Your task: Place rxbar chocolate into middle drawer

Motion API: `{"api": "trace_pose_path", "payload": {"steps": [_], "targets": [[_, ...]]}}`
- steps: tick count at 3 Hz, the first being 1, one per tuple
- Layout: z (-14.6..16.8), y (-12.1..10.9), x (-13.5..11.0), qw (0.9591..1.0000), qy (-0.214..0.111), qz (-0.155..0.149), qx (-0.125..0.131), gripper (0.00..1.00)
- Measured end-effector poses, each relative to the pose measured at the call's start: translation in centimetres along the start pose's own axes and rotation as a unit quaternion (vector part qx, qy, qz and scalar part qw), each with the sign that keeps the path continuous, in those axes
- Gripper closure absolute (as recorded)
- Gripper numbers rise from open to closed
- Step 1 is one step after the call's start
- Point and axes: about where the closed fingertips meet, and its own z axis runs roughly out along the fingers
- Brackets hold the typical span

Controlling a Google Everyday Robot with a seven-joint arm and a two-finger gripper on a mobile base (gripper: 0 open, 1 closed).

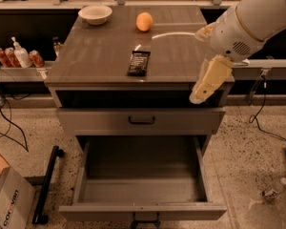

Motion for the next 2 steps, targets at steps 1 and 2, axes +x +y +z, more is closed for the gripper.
{"api": "trace_pose_path", "payload": {"steps": [1, 2], "targets": [[3.7, -1.2, -1.7, 0.9984, -0.057, 0.002, 0.001, 0.00], [7.1, -3.1, -3.7, 0.9935, -0.114, 0.001, -0.002, 0.00]]}}
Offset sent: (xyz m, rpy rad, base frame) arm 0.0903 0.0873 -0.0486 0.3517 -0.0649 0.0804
